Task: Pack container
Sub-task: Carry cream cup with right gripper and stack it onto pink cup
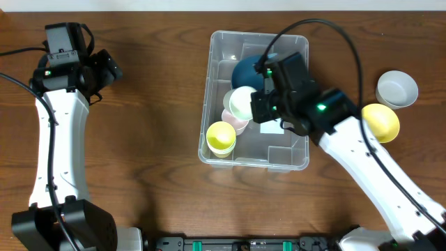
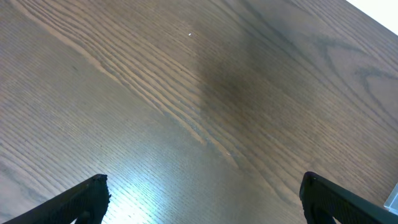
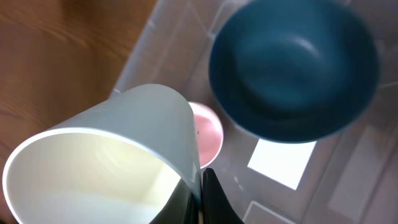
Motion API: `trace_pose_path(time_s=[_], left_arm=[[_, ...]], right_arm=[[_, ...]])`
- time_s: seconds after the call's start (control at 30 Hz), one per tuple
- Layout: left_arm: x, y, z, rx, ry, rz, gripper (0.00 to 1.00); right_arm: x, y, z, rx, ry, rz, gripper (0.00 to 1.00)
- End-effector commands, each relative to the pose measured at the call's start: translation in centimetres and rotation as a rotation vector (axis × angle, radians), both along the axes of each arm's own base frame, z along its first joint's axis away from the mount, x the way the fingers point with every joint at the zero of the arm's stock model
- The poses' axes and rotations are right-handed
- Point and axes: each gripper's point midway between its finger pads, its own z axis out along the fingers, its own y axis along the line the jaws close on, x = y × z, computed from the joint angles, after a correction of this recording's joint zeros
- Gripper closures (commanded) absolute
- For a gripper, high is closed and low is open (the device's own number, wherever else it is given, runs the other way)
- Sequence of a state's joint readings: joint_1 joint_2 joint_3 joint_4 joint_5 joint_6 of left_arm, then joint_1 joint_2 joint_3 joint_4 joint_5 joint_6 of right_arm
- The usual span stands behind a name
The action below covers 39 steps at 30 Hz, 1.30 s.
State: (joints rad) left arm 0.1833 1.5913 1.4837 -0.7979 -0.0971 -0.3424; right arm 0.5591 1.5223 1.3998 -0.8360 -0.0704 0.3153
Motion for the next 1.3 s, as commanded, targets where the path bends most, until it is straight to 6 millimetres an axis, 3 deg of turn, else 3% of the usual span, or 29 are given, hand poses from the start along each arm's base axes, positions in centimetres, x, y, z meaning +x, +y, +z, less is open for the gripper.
trace_pose_path(time_s=[0.0,0.23,0.73,0.8,0.83,0.97,1.13,1.27], left_arm=[[-0.1,0.3,0.6,0.014,-0.012,0.009,0.02],[-0.1,0.3,0.6,0.014,-0.012,0.009,0.02],[-0.1,0.3,0.6,0.014,-0.012,0.009,0.02],[-0.1,0.3,0.6,0.014,-0.012,0.009,0.02],[-0.1,0.3,0.6,0.014,-0.012,0.009,0.02],[-0.1,0.3,0.6,0.014,-0.012,0.009,0.02],[-0.1,0.3,0.6,0.014,-0.012,0.009,0.02],[-0.1,0.3,0.6,0.014,-0.012,0.009,0.02]], right_arm=[[0.5,0.3,-1.4,-0.027,0.031,-0.021,0.99],[1.0,0.2,-4.0,-0.077,0.079,-0.032,0.99],[0.6,-0.4,-4.7,-0.114,0.104,-0.040,0.94],[0.6,-0.4,-4.6,-0.113,0.103,-0.040,0.85],[0.6,-0.4,-4.6,-0.112,0.102,-0.040,0.75],[0.8,-0.3,-4.5,-0.107,0.094,-0.040,0.48],[1.5,-1.1,-3.5,-0.095,0.067,-0.068,0.44],[2.1,-4.9,-1.4,-0.109,0.046,-0.175,0.42]])
